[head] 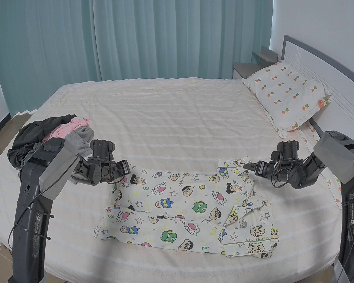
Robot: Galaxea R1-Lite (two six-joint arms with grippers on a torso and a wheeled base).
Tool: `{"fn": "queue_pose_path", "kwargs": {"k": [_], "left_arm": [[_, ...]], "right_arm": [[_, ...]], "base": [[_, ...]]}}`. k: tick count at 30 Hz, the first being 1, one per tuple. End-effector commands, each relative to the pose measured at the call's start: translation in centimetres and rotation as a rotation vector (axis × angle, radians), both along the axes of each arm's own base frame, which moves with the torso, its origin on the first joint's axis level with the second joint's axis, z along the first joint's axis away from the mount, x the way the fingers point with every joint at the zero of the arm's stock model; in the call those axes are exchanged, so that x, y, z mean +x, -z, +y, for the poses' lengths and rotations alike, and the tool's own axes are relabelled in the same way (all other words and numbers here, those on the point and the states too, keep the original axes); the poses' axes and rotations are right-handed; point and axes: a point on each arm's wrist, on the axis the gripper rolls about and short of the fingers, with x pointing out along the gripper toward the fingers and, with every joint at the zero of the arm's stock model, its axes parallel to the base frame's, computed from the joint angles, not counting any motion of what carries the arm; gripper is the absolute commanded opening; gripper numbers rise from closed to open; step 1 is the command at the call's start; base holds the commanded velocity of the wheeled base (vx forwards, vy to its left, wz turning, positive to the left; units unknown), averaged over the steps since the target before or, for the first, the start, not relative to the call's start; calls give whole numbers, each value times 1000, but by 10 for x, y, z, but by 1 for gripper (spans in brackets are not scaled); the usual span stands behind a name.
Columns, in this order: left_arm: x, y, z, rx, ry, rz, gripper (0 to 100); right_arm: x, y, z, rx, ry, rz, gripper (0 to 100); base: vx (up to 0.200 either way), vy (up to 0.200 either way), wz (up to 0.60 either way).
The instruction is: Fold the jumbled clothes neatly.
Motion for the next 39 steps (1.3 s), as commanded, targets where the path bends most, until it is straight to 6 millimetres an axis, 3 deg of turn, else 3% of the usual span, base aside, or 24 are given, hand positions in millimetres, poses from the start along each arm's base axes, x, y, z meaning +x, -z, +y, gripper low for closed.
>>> {"fn": "queue_pose_path", "kwargs": {"k": [1,11,18,19,30,39], "left_arm": [[-3,-14,-5,0,3,-19,0],[-8,-13,-12,5,14,-7,0],[-9,-11,-12,6,14,2,0],[-9,-11,-12,7,13,-1,0],[-9,-13,-10,17,-2,-4,0],[-8,-31,-10,48,-56,-48,0]], "right_arm": [[13,21,1,0,0,24,100],[22,36,25,-8,-49,74,100],[26,30,31,-9,-60,61,100],[27,30,31,-11,-61,70,0],[33,24,24,-9,-31,31,0],[37,16,11,80,41,-82,0]], "base": [[0,0,0],[0,0,0],[0,0,0],[0,0,0],[0,0,0],[0,0,0]]}}
